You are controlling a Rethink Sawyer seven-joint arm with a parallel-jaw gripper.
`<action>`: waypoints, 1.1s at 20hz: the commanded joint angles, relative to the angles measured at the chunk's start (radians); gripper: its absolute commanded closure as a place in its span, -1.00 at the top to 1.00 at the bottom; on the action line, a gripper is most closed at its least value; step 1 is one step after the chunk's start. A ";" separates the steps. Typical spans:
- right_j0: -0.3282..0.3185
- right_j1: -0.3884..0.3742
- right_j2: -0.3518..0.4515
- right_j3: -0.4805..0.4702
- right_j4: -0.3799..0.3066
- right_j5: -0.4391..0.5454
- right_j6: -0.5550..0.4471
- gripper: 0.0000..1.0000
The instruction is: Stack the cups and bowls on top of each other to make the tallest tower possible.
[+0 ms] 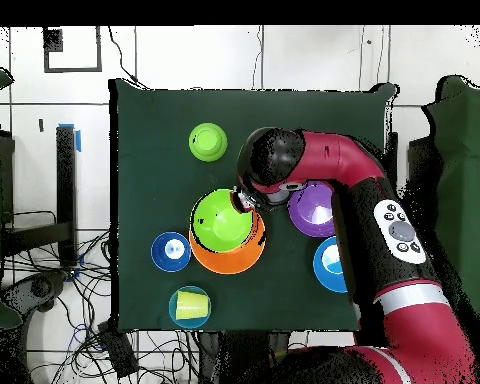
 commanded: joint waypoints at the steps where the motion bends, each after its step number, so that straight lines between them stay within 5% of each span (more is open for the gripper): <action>1: 0.017 0.016 0.012 -0.052 -0.060 0.043 -0.084 -1.00; 22: 0.024 0.019 0.013 -0.054 -0.067 0.048 -0.082 -1.00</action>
